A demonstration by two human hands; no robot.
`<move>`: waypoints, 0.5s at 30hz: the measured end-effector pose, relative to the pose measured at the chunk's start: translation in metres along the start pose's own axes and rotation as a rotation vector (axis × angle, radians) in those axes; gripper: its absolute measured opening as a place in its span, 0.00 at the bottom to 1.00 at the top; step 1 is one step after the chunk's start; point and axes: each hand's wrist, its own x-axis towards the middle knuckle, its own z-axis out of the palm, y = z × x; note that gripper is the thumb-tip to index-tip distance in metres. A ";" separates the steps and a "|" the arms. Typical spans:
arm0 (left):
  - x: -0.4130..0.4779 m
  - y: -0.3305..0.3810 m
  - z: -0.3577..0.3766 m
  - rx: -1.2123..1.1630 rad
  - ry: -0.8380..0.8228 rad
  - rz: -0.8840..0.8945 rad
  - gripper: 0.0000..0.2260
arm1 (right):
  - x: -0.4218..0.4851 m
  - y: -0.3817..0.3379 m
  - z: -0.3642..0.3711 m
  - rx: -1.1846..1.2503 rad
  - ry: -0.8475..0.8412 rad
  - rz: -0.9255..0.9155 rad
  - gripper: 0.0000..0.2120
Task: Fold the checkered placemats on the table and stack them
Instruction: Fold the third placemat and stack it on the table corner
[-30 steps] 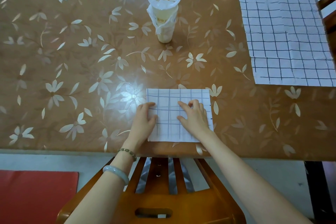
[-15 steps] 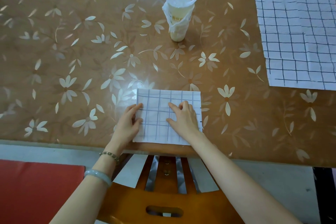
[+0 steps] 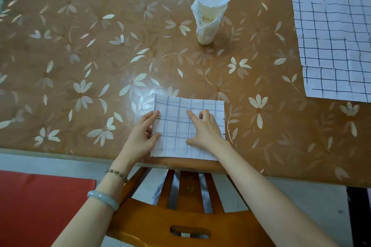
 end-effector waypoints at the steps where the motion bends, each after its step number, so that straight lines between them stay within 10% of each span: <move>1: -0.001 0.003 -0.001 0.000 -0.008 0.010 0.30 | 0.000 0.000 0.000 -0.009 -0.008 0.005 0.49; 15: -0.010 0.083 0.037 0.002 -0.119 0.139 0.35 | 0.005 0.007 -0.010 0.161 -0.055 -0.005 0.47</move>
